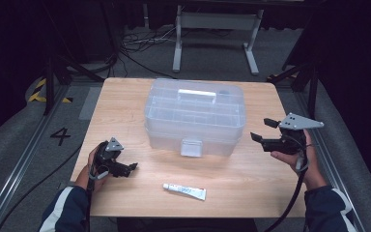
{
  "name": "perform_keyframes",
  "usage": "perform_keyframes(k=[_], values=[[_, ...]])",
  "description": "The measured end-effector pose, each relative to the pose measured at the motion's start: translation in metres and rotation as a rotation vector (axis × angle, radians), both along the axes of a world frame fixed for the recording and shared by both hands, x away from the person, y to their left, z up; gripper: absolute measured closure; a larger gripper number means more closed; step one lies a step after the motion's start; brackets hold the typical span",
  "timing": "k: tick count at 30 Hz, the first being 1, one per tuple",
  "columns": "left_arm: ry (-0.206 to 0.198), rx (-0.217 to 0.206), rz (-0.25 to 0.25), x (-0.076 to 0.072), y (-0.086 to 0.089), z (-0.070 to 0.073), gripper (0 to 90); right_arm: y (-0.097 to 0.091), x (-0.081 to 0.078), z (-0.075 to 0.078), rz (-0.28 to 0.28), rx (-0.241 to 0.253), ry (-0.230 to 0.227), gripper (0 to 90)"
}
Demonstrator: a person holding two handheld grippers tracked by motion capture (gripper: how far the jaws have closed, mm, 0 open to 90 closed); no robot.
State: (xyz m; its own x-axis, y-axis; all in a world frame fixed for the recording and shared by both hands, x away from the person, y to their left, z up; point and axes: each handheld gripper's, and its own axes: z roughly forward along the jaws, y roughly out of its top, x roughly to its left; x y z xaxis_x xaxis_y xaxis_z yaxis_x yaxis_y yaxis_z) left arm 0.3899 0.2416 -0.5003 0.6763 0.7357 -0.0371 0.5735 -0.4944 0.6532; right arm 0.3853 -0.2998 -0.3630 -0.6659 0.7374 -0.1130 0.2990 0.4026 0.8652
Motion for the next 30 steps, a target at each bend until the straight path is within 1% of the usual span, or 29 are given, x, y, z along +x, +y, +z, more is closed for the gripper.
perform_keyframes(k=[3, 5, 9, 14, 15, 17, 20, 23, 26, 29, 30], values=[[0.0, 0.0, 0.0, 0.0, 0.0, 0.0, 0.3, 0.004, 0.001, 0.004, -0.002, -0.011, -0.004, 27.7], [0.0, -0.001, 0.001, 0.0, 0.0, 0.0, 0.3, 0.007, 0.003, 0.007, 0.009, -0.017, -0.011, 27.7], [0.0, -0.001, 0.0, 0.0, 0.0, 0.0, 0.3, 0.015, 0.007, 0.015, 0.023, -0.044, -0.022, 28.0], [-0.001, -0.001, 0.0, 0.0, 0.0, 0.0, 0.3, 0.028, 0.012, 0.027, 0.049, -0.057, -0.037, 28.5], [-0.001, -0.001, 0.0, 0.0, 0.0, 0.0, 0.2, 0.028, 0.012, 0.027, 0.049, -0.057, -0.037, 28.5], [0.0, -0.001, 0.0, 0.0, 0.0, 0.0, 0.2, 0.037, 0.015, 0.032, 0.057, -0.073, -0.043, 28.8], [-0.001, -0.001, 0.0, 0.0, 0.0, 0.0, 0.2, 0.047, 0.02, 0.036, 0.061, -0.076, -0.044, 29.1], [0.002, -0.006, -0.001, 0.0, 0.0, 0.0, 0.1, 0.056, 0.026, 0.037, 0.066, -0.084, -0.048, 29.5], [0.003, -0.006, -0.002, 0.0, 0.0, 0.0, 0.1, 0.067, 0.034, 0.037, 0.073, -0.079, -0.03, 29.6], [0.002, -0.006, -0.002, 0.0, 0.0, 0.0, 0.1, 0.075, 0.04, 0.038, 0.084, -0.08, -0.027, 29.8], [0.002, -0.006, -0.002, 0.0, 0.0, 0.0, 0.1, 0.078, 0.042, 0.038, 0.084, -0.088, -0.025, 29.8]])
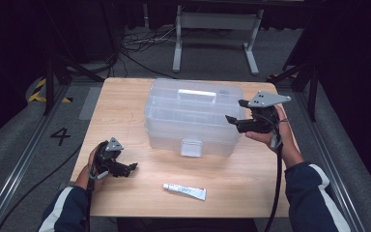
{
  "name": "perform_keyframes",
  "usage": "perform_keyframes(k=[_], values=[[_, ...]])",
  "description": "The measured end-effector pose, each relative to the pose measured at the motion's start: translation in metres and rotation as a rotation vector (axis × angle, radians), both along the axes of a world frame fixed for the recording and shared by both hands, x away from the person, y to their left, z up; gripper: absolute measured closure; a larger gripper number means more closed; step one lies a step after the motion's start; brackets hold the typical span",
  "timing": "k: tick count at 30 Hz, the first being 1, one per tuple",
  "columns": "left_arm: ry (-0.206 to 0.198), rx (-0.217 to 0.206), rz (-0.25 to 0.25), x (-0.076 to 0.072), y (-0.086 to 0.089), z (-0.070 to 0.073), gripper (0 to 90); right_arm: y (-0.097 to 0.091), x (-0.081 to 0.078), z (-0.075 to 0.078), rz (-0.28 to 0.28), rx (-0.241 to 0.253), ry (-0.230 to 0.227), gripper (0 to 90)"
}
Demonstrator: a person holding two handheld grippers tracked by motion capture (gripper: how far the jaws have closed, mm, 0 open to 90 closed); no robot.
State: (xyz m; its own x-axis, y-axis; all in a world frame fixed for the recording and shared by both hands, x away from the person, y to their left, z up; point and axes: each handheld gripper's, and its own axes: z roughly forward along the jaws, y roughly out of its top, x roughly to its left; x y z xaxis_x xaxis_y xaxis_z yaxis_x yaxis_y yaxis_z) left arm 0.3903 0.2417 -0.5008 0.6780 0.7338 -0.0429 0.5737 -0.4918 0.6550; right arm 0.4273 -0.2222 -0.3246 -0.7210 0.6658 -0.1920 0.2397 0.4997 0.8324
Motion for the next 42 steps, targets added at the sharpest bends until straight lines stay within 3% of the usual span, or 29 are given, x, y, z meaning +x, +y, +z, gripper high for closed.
perform_keyframes(k=[13, 15, 21, 23, 29, 42], values=[[0.002, 0.002, 0.019, -0.002, -0.001, 0.0, 0.3, 0.024, 0.024, 0.007, -0.006, -0.021, 0.032, 36.2], [-0.002, 0.005, 0.02, -0.003, -0.001, 0.0, 0.4, 0.029, 0.027, 0.008, -0.028, -0.061, 0.03, 36.6], [-0.001, 0.005, 0.011, -0.002, -0.001, 0.001, 0.3, 0.033, 0.036, 0.01, -0.029, -0.066, 0.067, 37.4], [-0.015, 0.012, -0.001, -0.002, -0.002, 0.001, 0.4, 0.037, 0.041, 0.011, -0.021, -0.086, 0.082, 37.6], [-0.003, 0.012, -0.009, 0.001, -0.001, 0.001, 0.3, 0.043, 0.052, 0.011, -0.031, -0.123, 0.105, 41.9], [0.007, 0.012, -0.041, 0.006, -0.002, 0.001, 0.4, 0.061, 0.063, 0.009, -0.036, -0.194, 0.102, 43.4]])
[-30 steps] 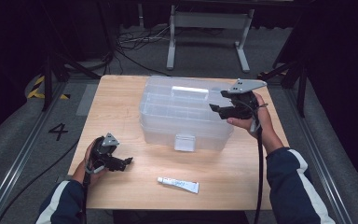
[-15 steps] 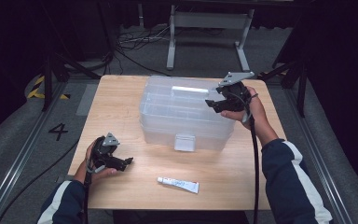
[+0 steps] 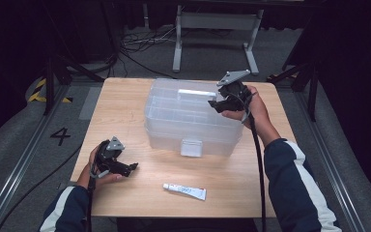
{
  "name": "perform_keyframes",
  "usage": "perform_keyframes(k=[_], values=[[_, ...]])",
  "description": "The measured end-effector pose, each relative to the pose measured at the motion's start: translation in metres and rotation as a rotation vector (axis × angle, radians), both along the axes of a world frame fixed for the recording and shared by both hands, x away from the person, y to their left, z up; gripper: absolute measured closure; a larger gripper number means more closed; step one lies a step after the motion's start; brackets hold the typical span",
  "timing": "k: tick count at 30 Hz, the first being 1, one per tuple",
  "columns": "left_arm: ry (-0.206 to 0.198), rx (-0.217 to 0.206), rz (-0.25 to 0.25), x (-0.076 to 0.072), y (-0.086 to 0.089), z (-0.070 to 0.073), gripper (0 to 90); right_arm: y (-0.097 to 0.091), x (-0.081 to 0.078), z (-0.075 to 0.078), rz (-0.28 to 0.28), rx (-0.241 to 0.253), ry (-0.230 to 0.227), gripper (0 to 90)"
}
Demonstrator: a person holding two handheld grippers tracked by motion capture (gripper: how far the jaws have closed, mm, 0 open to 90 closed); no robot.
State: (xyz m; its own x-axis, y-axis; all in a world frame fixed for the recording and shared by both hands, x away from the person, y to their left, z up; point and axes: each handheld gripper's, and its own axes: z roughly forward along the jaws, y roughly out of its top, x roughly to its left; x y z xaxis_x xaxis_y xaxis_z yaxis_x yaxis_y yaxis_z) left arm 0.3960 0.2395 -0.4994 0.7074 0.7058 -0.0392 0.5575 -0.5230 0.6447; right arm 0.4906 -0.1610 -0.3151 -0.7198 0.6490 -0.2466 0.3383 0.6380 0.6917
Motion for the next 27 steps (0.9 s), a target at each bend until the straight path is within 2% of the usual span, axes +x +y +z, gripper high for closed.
perform_keyframes(k=[2, 3, 4, 6, 7, 9, 10, 12, 14, 19, 20, 21, 24, 27], values=[[0.013, 0.011, -0.01, 0.004, -0.002, 0.002, 1.2, 0.002, 0.001, -0.001, 0.003, -0.004, 0.004, 45.7], [0.013, 0.011, -0.01, 0.004, -0.002, 0.002, 5.0, 0.002, 0.001, -0.001, 0.003, -0.004, 0.004, 45.7], [0.018, 0.006, -0.027, 0.007, -0.003, 0.005, 5.0, 0.003, 0.001, 0.0, 0.01, -0.007, 0.004, 45.8], [0.018, -0.01, -0.081, 0.012, -0.005, 0.01, 23.0, 0.007, 0.003, 0.0, 0.012, -0.011, 0.008, 48.7], [0.022, -0.032, -0.104, 0.015, -0.007, 0.013, 23.0, 0.007, 0.003, 0.0, 0.012, -0.011, 0.008, 48.7], [-0.006, -0.055, -0.091, 0.023, -0.015, 0.022, 15.3, 0.01, 0.003, 0.0, 0.017, -0.004, 0.016, 50.7], [-0.015, -0.061, -0.099, 0.025, -0.017, 0.024, 17.5, 0.011, 0.003, -0.001, 0.021, -0.003, 0.014, 53.3], [-0.039, -0.083, -0.104, 0.029, -0.024, 0.03, 15.7, 0.014, 0.002, -0.001, 0.029, -0.01, 0.008, 55.0], [-0.055, -0.083, -0.113, 0.032, -0.03, 0.033, 17.7, 0.016, 0.002, -0.001, 0.03, -0.007, 0.012, 58.2], [-0.075, -0.11, -0.131, 0.037, -0.041, 0.039, 18.5, 0.018, 0.002, -0.001, 0.028, 0.002, 0.018, 62.6], [-0.089, -0.131, -0.133, 0.038, -0.044, 0.04, 18.5, 0.017, 0.002, -0.002, 0.026, 0.007, 0.018, 64.5], [-0.096, -0.128, -0.141, 0.039, -0.046, 0.04, 18.6, 0.017, 0.002, -0.002, 0.025, 0.006, 0.017, 65.9], [-0.08, -0.135, -0.161, 0.042, -0.052, 0.04, 19.0, 0.016, 0.003, -0.002, 0.016, 0.018, 0.015, 69.7], [-0.096, -0.136, -0.158, 0.046, -0.058, 0.04, 15.0, 0.015, 0.004, -0.002, 0.019, 0.024, 0.015, 71.2]])
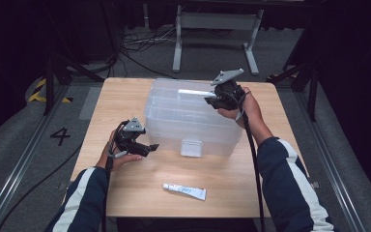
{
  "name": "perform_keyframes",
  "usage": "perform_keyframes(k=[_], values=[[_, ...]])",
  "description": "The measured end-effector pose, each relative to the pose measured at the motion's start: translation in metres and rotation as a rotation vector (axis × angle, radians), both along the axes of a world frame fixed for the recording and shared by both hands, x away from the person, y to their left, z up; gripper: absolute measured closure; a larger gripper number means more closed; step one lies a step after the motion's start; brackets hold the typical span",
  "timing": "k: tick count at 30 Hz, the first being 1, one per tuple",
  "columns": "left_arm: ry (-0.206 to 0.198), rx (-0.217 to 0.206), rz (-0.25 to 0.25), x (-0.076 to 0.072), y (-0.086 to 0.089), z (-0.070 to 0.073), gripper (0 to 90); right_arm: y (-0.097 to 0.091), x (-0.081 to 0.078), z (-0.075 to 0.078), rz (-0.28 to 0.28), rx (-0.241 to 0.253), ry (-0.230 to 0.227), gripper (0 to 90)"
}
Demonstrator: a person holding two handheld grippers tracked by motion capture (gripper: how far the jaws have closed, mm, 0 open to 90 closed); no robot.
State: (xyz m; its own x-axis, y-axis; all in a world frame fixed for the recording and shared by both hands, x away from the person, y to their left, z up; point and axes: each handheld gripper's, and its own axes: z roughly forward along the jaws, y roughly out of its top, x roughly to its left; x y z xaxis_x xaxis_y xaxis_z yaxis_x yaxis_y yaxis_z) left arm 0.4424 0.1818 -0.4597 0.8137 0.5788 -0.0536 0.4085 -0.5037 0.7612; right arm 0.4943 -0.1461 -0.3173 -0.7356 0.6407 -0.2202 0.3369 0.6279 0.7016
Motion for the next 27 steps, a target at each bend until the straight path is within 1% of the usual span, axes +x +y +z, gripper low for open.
perform_keyframes(k=[2, 3, 4, 5, 6, 7, 8, 10, 11, 13, 16, 17, 18, 20, 22, 24, 25, 27], values=[[-0.003, -0.012, 0.008, 0.005, 0.0, 0.0, 15.1, 0.001, 0.0, 0.0, -0.004, -0.01, -0.002, 71.3], [0.001, -0.032, 0.016, 0.007, 0.0, 0.0, 15.9, 0.002, -0.001, 0.0, -0.009, -0.018, -0.006, 71.4], [-0.009, -0.04, 0.021, 0.008, 0.001, 0.001, 15.9, 0.002, -0.001, 0.0, -0.012, -0.026, -0.009, 71.5], [-0.016, -0.04, 0.024, 0.008, 0.001, 0.001, 15.8, 0.002, -0.002, 0.0, -0.011, -0.028, -0.01, 71.6], [-0.002, -0.042, 0.017, 0.007, 0.001, 0.001, 15.7, 0.003, -0.002, 0.0, -0.009, -0.031, -0.013, 71.8], [-0.002, -0.042, 0.017, 0.007, 0.001, 0.001, 14.9, 0.003, -0.002, 0.0, -0.009, -0.031, -0.013, 71.8], [0.013, -0.039, 0.0, 0.006, 0.003, 0.001, 14.9, 0.003, -0.003, 0.0, -0.006, -0.036, -0.017, 71.9], [0.038, -0.073, -0.026, 0.005, 0.008, 0.002, 15.6, 0.003, -0.003, 0.0, -0.004, -0.034, -0.02, 72.0], [0.038, -0.079, -0.031, 0.004, 0.009, 0.003, 16.2, 0.003, -0.003, 0.0, 0.001, -0.034, -0.019, 72.1], [0.026, -0.089, -0.027, 0.001, 0.01, 0.006, 16.7, 0.002, -0.004, 0.0, 0.007, -0.035, -0.014, 72.3], [0.019, -0.09, -0.022, -0.003, 0.009, 0.008, 16.0, 0.002, -0.005, 0.001, 0.013, -0.047, -0.012, 72.4], [0.021, -0.1, -0.022, -0.004, 0.009, 0.007, 15.8, 0.002, -0.006, 0.001, 0.018, -0.051, -0.011, 72.4], [0.044, -0.097, -0.021, -0.004, 0.008, 0.005, 16.1, 0.001, -0.006, 0.001, 0.022, -0.053, -0.011, 72.4], [0.037, -0.063, -0.014, -0.007, 0.005, 0.003, 16.0, 0.001, -0.007, 0.001, 0.023, -0.049, -0.01, 72.4], [0.031, -0.048, -0.009, -0.009, 0.003, 0.004, 15.3, 0.001, -0.007, 0.001, 0.021, -0.056, -0.016, 72.4], [0.038, -0.062, -0.008, -0.01, 0.004, 0.004, 15.4, 0.001, -0.008, 0.001, 0.024, -0.057, -0.018, 72.4], [0.038, -0.062, -0.008, -0.01, 0.004, 0.004, 15.4, 0.001, -0.008, 0.001, 0.024, -0.057, -0.018, 72.4], [0.033, -0.088, 0.001, -0.012, 0.005, 0.005, 15.4, 0.001, -0.008, 0.001, 0.028, -0.054, -0.018, 72.4]])
